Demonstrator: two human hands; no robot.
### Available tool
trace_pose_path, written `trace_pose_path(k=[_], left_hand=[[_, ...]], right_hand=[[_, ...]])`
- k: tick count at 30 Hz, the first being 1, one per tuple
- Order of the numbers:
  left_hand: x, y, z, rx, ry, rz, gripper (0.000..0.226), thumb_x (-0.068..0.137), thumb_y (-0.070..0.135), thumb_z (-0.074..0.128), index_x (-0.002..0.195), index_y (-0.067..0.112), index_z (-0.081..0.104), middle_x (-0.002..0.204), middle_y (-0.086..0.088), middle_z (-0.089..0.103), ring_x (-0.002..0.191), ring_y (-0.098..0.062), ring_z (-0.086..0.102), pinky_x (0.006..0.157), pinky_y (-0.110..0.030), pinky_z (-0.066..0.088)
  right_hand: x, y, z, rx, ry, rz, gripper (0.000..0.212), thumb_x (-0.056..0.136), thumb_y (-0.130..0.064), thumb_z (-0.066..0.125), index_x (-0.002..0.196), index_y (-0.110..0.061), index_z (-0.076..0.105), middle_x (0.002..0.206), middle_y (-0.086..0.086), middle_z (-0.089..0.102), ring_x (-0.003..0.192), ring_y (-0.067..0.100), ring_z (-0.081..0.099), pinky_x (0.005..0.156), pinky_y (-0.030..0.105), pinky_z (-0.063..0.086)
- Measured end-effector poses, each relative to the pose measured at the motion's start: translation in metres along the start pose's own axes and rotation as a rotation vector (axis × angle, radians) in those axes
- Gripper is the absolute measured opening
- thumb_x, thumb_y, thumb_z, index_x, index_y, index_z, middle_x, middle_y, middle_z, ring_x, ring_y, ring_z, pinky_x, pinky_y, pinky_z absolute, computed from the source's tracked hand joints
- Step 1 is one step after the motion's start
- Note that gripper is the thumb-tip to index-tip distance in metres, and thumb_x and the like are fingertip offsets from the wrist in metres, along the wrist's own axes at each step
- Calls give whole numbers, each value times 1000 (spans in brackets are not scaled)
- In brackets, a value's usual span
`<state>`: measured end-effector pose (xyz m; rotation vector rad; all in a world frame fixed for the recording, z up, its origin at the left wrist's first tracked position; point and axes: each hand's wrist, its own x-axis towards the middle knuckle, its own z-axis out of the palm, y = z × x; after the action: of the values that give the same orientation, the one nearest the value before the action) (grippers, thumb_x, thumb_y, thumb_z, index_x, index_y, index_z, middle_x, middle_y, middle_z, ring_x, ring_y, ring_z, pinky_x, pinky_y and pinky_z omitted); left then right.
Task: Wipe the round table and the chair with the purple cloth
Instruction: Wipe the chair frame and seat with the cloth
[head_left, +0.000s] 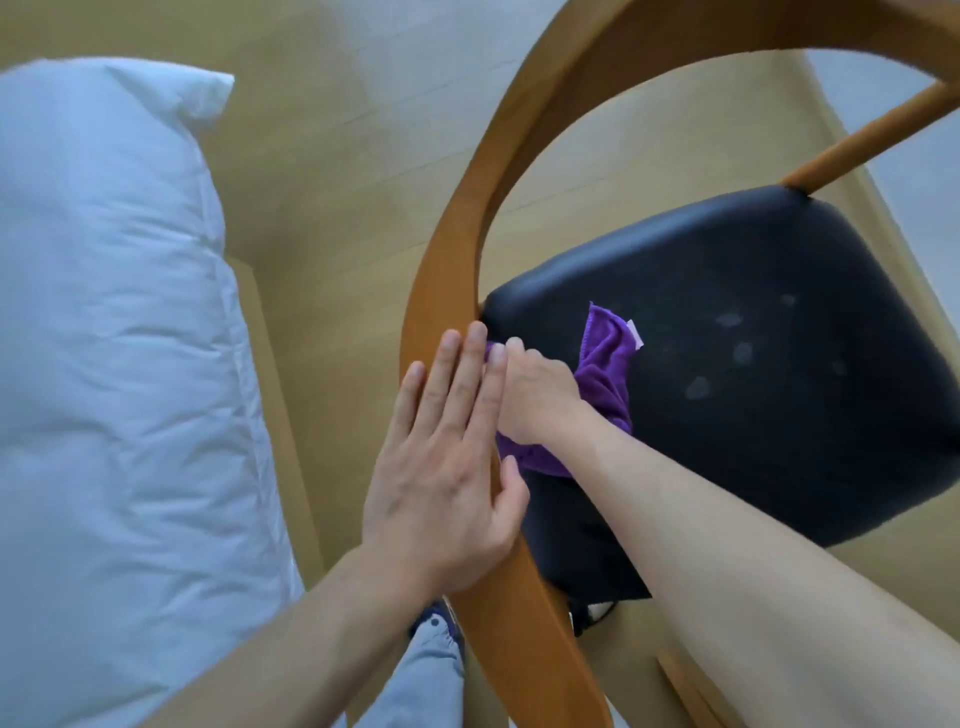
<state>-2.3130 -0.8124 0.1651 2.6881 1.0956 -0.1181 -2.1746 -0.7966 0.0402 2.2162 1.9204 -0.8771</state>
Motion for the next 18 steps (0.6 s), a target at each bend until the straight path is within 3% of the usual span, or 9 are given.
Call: trace_pose_path(k=[3, 7, 10, 12, 15, 18], left_hand=[[-7, 2, 5, 11, 21, -36, 82, 92, 38, 40, 162, 9, 8, 170, -9, -3, 157, -23, -6, 127, -46, 6], [-7, 1, 4, 36, 3, -43, 82, 94, 40, 40, 162, 10, 5, 170, -8, -6, 156, -21, -9, 127, -44, 3], [-8, 2, 6, 40, 26, -59, 82, 94, 41, 41, 162, 11, 7, 170, -7, -4, 157, -21, -9, 127, -43, 3], [-7, 3, 6, 48, 40, -56, 81, 95, 40, 42, 162, 11, 8, 170, -6, -4, 157, -20, -8, 128, -43, 3], [-8, 2, 7, 50, 39, -67, 79, 96, 42, 40, 162, 12, 9, 170, -6, -3, 156, -20, -9, 128, -43, 3], [-7, 1, 8, 51, 44, -63, 79, 96, 44, 37, 162, 13, 9, 170, -6, -3, 156, -21, -9, 127, -43, 1]], right_hand=[[-25, -4, 17, -163, -16, -100, 41, 95, -26, 58, 134, -15, 50, 117, 7, 47, 101, 26, 55, 73, 39, 41], [-80, 1, 25, -324, -263, -237, 45, 88, -21, 70, 130, -15, 53, 116, 7, 48, 96, 24, 54, 74, 37, 45], [-75, -4, 6, -224, -482, -272, 23, 96, -18, 65, 117, -12, 60, 105, 5, 54, 90, 21, 57, 85, 36, 52], [-65, -10, 5, -139, -375, -255, 16, 97, -20, 64, 112, -14, 59, 101, 3, 57, 87, 19, 58, 84, 35, 52], [-74, -7, 31, -114, -115, -220, 25, 94, -26, 67, 116, -19, 58, 106, 2, 58, 87, 17, 55, 74, 33, 48], [-112, 7, 60, -293, -135, -317, 21, 91, -25, 68, 111, -21, 63, 111, 4, 57, 93, 22, 55, 72, 35, 41]])
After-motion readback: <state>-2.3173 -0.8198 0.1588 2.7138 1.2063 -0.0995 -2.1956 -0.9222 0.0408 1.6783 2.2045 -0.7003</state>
